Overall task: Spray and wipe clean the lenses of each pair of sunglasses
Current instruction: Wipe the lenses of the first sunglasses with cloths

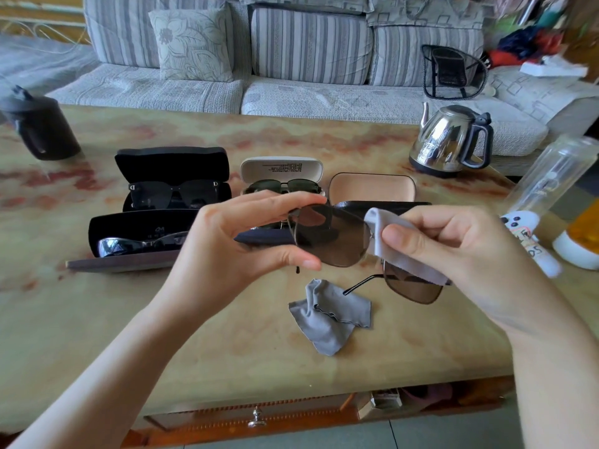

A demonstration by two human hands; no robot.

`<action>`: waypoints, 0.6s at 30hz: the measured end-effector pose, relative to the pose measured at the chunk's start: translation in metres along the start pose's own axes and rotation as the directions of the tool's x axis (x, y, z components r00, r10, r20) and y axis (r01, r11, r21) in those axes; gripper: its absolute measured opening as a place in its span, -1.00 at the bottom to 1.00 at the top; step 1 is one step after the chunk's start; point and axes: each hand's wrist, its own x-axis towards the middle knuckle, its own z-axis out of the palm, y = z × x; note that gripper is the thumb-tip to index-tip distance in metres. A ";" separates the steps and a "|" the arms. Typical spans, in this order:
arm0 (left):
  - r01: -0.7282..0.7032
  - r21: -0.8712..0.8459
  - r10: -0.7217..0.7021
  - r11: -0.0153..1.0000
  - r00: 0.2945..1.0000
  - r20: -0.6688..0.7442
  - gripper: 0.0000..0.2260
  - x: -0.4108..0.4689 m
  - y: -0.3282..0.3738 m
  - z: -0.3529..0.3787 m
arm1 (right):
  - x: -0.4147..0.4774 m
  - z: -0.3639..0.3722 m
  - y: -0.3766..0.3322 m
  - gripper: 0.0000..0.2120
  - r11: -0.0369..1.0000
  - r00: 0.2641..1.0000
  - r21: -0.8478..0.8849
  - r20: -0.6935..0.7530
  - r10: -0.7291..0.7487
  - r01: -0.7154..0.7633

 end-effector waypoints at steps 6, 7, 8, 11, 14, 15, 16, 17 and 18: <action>-0.025 0.042 0.026 0.999 1.000 -0.011 -0.51 0.001 -0.001 -0.001 | 0.000 0.000 0.000 -0.78 0.999 1.000 -0.033 -0.017 -0.010 0.010; -0.027 0.051 0.027 0.998 1.000 -0.010 -0.51 0.001 -0.001 -0.001 | 0.000 -0.001 0.000 -0.78 0.999 1.000 -0.032 -0.019 0.000 -0.001; -0.028 0.063 0.029 0.998 1.000 -0.011 -0.50 0.001 -0.002 -0.001 | -0.001 -0.002 0.001 -0.79 1.000 1.000 -0.028 -0.016 0.012 -0.013; -0.024 0.066 0.026 0.998 0.999 -0.034 -0.53 0.001 -0.002 -0.003 | -0.004 -0.010 0.002 -0.76 0.999 1.000 -0.037 -0.006 0.027 -0.027; -0.012 0.046 0.015 0.999 0.998 -0.066 -0.59 0.002 -0.002 -0.006 | -0.007 -0.020 0.004 -0.72 0.997 0.999 -0.060 0.007 0.049 -0.049; -0.010 0.046 0.013 0.999 0.997 -0.074 -0.59 0.002 -0.002 -0.007 | -0.008 -0.023 0.005 -0.73 0.997 0.998 -0.056 0.008 0.057 -0.056; -0.008 0.038 0.011 0.999 0.996 -0.083 -0.58 0.002 -0.003 -0.008 | -0.009 -0.025 0.007 -0.72 0.996 0.998 -0.067 0.008 0.055 -0.054; -0.004 0.024 0.006 1.000 0.996 -0.093 -0.57 0.002 -0.003 -0.009 | -0.009 -0.027 0.008 -0.66 0.995 0.999 -0.085 0.006 0.049 -0.048; 0.000 0.014 0.001 1.000 0.995 -0.102 -0.57 0.003 -0.003 -0.010 | -0.009 -0.029 0.010 -0.59 0.994 0.999 -0.099 -0.001 0.042 -0.042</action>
